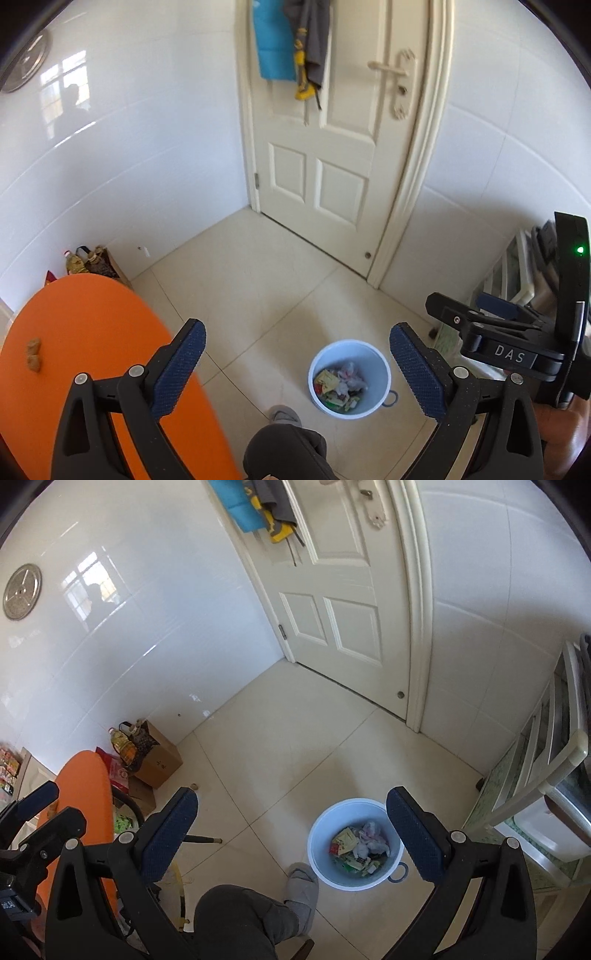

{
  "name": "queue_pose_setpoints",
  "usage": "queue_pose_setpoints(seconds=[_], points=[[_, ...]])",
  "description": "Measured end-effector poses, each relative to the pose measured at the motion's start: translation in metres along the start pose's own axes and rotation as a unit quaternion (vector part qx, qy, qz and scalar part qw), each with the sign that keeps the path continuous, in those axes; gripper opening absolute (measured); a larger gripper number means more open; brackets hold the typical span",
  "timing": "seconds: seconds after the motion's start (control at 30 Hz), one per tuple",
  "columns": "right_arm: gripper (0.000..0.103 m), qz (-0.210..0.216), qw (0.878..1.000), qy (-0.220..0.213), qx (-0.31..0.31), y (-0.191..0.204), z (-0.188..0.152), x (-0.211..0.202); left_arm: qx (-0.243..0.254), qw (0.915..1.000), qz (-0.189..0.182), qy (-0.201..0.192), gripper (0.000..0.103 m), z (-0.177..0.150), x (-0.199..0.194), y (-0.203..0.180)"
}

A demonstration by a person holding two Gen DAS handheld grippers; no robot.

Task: Collect trash
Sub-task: 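Return both tools to the orange table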

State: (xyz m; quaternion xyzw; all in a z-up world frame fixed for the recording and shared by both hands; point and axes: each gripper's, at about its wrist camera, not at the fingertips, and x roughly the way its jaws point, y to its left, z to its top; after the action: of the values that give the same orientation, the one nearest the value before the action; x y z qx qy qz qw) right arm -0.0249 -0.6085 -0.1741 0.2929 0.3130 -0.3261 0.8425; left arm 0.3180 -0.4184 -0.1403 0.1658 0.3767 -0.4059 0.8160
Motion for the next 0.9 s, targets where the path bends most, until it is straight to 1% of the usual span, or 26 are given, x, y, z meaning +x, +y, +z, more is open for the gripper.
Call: queue_pose_setpoints(seconds=[0.1,0.23,0.33,0.4,0.5,0.7,0.77,0.9], points=[[0.103,0.019,0.999,-0.018,-0.024,0.035,0.003,-0.019,-0.021,0.9995,0.010,-0.022,0.099,-0.010,-0.034,0.027],[0.103,0.042,0.997,-0.037,-0.057,0.079,0.004,-0.039,-0.045,0.9971,0.027,-0.054,0.099,-0.028,-0.093,0.064],[0.103,0.061,0.993,-0.051,-0.083,0.115,0.002,-0.053,-0.064,0.9940,0.044,-0.077,0.099,-0.045,-0.132,0.085],[0.103,0.074,0.991,-0.056,-0.099,0.138,-0.001,-0.060,-0.078,0.9915,0.052,-0.090,0.102,-0.057,-0.159,0.098],[0.103,0.095,0.985,-0.065,-0.126,0.172,-0.006,-0.071,-0.094,0.9858,0.077,-0.116,0.102,-0.082,-0.197,0.112],[0.103,0.143,0.970,-0.080,-0.178,0.242,-0.017,-0.089,-0.129,0.9723,0.129,-0.146,0.102,-0.133,-0.263,0.132],[0.103,0.155,0.965,-0.084,-0.196,0.263,-0.023,-0.093,-0.143,0.9651,0.156,-0.154,0.102,-0.151,-0.283,0.137],[0.103,0.178,0.953,-0.086,-0.230,0.305,-0.037,-0.098,-0.181,0.9501,0.192,-0.166,0.102,-0.185,-0.310,0.148]])
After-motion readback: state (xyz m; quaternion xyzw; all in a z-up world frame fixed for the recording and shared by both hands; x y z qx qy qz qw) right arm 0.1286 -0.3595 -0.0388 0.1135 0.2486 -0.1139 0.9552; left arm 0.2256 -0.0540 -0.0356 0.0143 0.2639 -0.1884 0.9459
